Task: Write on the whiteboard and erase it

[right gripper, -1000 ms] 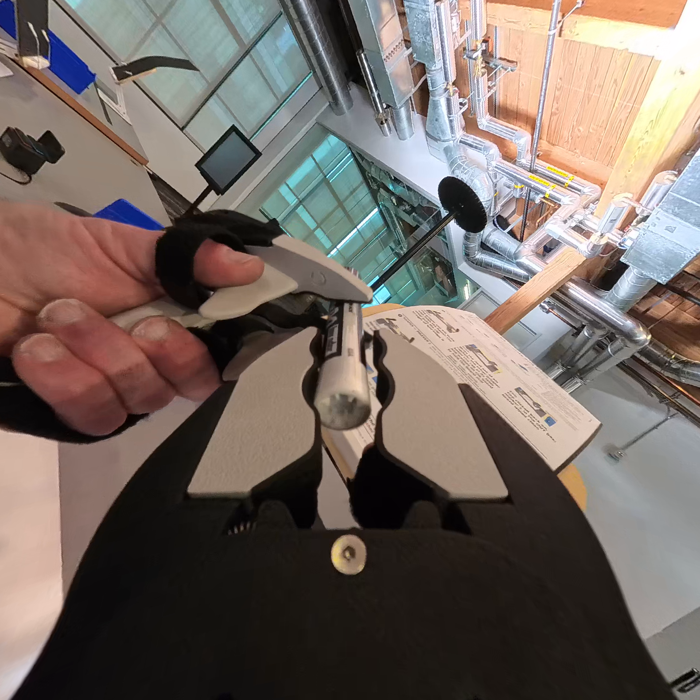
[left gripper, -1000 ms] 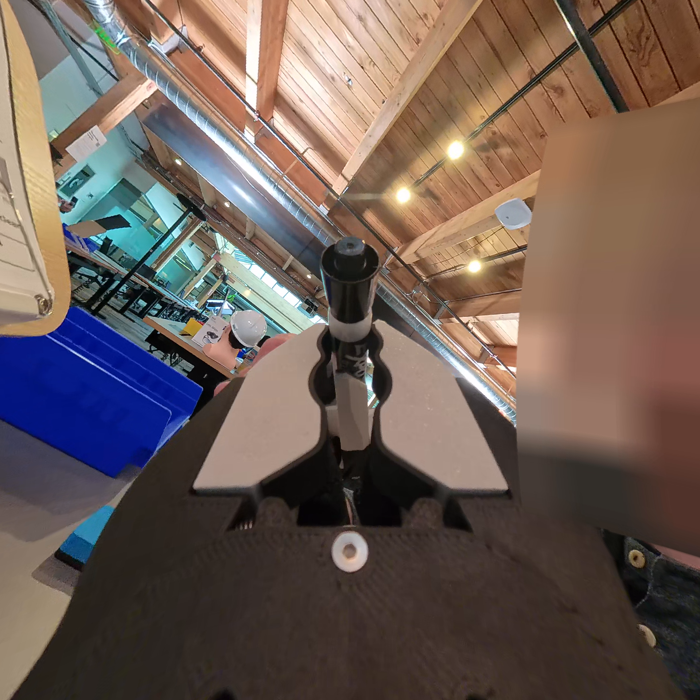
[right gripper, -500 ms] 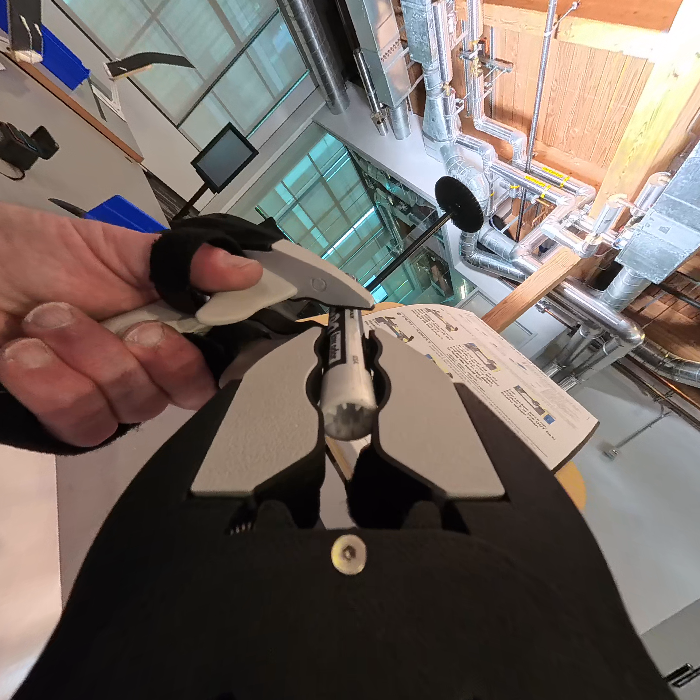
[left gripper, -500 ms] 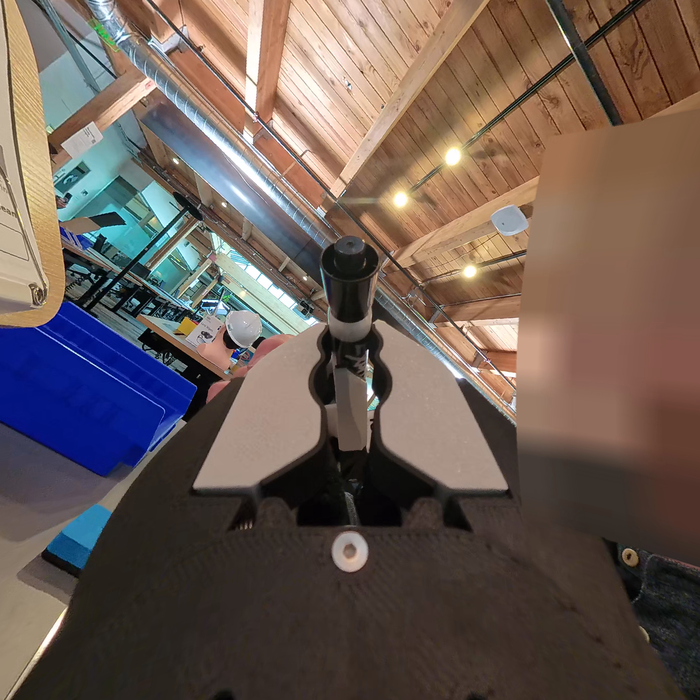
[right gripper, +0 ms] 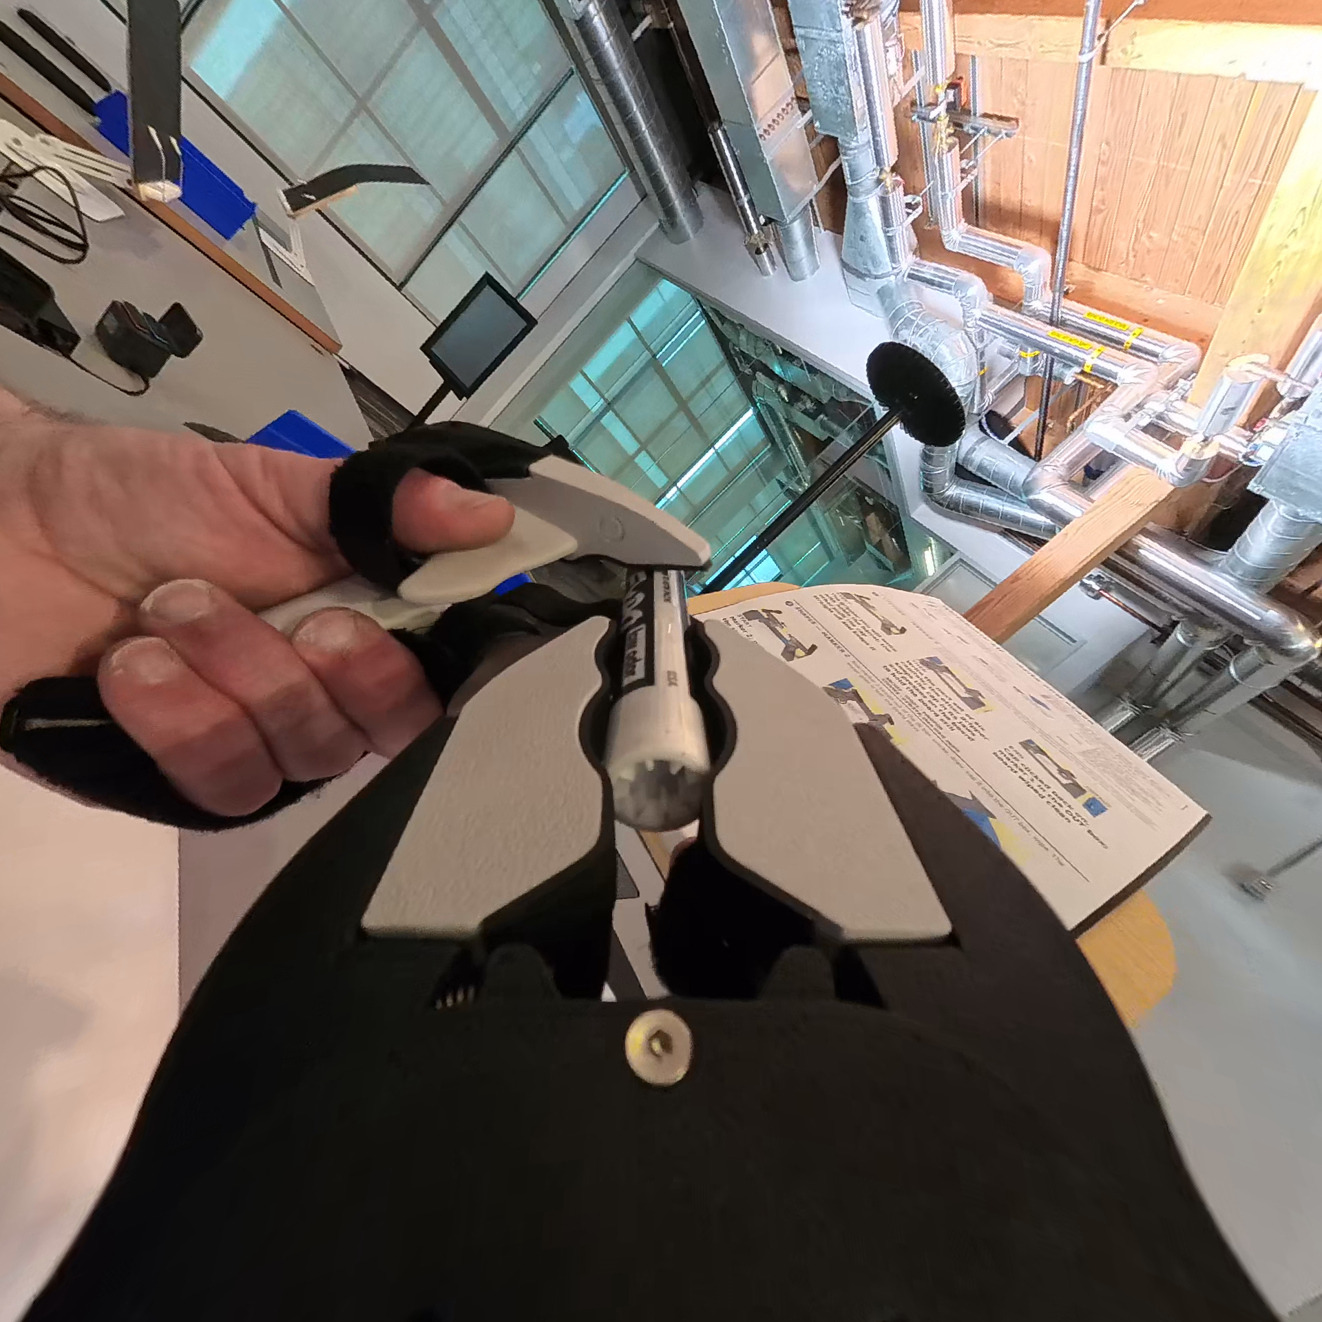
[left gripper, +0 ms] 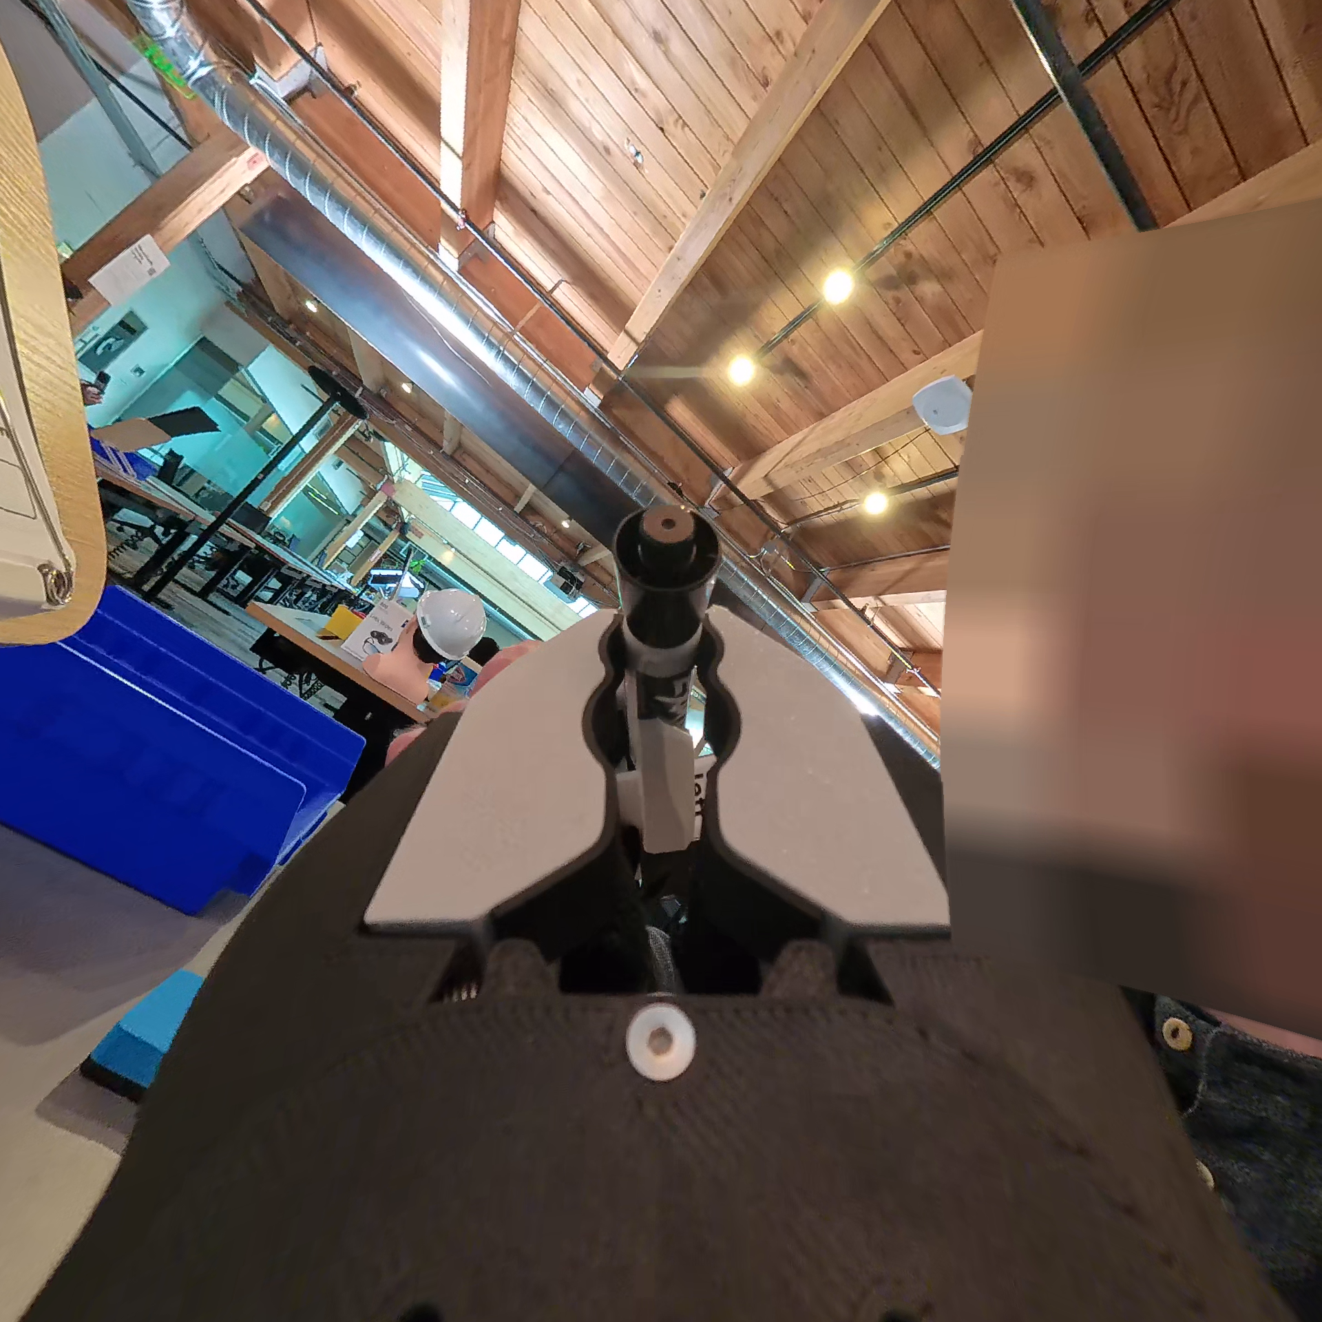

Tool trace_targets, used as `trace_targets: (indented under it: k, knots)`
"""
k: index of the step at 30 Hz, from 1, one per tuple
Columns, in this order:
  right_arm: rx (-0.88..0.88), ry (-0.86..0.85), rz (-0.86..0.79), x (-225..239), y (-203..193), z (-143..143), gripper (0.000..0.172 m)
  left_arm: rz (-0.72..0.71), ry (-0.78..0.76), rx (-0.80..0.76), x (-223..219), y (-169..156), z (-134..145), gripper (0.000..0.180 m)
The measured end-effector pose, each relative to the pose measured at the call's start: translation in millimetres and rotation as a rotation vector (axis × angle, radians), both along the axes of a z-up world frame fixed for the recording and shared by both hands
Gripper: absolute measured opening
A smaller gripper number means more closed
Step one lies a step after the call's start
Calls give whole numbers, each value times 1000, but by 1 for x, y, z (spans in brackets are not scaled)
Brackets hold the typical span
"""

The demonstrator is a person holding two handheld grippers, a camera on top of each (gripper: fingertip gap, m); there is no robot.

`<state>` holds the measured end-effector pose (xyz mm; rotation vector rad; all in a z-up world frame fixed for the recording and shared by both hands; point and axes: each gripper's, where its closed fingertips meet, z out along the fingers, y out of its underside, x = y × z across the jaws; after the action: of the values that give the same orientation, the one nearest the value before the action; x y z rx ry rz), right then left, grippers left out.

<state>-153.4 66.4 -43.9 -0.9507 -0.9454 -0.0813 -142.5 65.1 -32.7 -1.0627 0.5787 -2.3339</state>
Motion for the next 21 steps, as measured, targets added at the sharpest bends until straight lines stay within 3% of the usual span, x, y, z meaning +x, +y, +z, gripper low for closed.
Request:
trace_targets:
  k: [10,13,16,21]
  knots:
    - [0,-20,-4,0,-2,1,20,14,7,31,-1,-1,3,19]
    - [-70,53,68,6,-4,6,20,46,9,60,-7,8,7,31]
    - [-158,77,152,12,-8,8,20,104,68,229,-10,16,6,34]
    - [-306,105,290,29,-13,8,20,183,228,692,-14,9,2,39]
